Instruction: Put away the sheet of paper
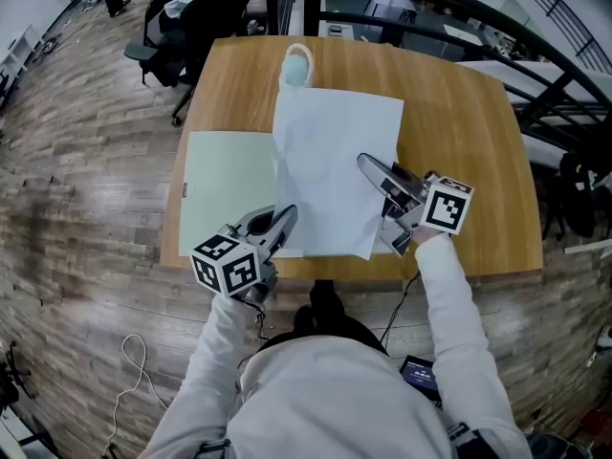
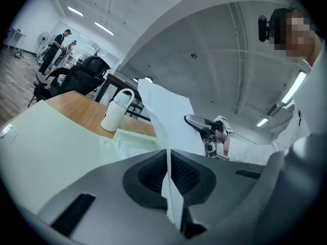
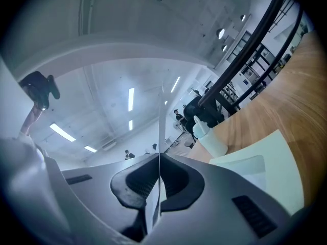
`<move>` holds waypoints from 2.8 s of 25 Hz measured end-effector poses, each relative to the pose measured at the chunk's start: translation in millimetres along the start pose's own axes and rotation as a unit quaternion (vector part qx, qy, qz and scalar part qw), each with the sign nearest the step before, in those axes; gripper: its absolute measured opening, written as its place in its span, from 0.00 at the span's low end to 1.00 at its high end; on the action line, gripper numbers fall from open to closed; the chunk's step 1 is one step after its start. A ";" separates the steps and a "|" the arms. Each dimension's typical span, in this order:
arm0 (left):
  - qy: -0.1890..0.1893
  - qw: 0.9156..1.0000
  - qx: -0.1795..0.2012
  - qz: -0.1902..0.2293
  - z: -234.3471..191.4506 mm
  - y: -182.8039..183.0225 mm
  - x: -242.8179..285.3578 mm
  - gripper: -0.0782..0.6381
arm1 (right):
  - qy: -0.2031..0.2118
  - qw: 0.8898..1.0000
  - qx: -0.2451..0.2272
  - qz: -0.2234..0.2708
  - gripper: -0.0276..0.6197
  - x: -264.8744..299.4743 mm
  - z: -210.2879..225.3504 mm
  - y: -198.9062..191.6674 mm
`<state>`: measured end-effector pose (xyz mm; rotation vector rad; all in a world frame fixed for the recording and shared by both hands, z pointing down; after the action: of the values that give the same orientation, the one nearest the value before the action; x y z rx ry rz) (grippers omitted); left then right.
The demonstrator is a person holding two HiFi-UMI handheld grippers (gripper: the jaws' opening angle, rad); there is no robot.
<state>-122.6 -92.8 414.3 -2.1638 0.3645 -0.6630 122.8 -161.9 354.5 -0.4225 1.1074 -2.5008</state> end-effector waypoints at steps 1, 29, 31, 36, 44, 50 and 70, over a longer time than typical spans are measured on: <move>0.003 1.000 0.000 0.000 -2.6 3.7 3.5 0.13 | 0.003 1.000 0.001 -0.001 0.09 2.3 4.6 4.1; 0.068 0.998 -0.008 -0.011 -37.3 -0.1 42.9 0.13 | 0.108 0.989 -0.093 -0.046 0.09 40.0 59.1 18.7; 0.072 0.997 -0.009 -0.013 -38.2 -5.1 43.2 0.13 | 0.114 0.986 -0.114 -0.049 0.09 41.0 59.8 14.6; 0.076 0.997 -0.007 -0.021 -39.7 -15.3 42.3 0.13 | 0.122 0.981 -0.138 -0.055 0.09 43.4 62.2 4.3; 0.077 0.997 -0.006 -0.032 -39.0 -31.1 42.2 0.13 | 0.123 0.974 -0.176 -0.077 0.09 45.6 61.2 -8.9; 0.075 0.996 0.000 -0.048 -37.4 -36.2 42.3 0.13 | 0.116 0.971 -0.187 -0.089 0.09 47.0 61.7 -15.3; 0.041 0.990 0.025 -0.133 -28.6 -55.5 55.8 0.13 | -0.041 0.961 -0.206 -0.178 0.14 22.9 76.9 -38.6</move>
<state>-91.5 -102.6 491.4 -2.1604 0.0998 -0.9007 126.0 -197.6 436.0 -0.9055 1.6486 -2.5020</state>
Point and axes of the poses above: the fingertips, and each gripper's own axes: x forward along the fingers, z to its right, y out of its top, the point moved 8 cm from there along -x, backward along the fingers, and after that the axes turned 10 degrees about -z, right-handed, at the moved point
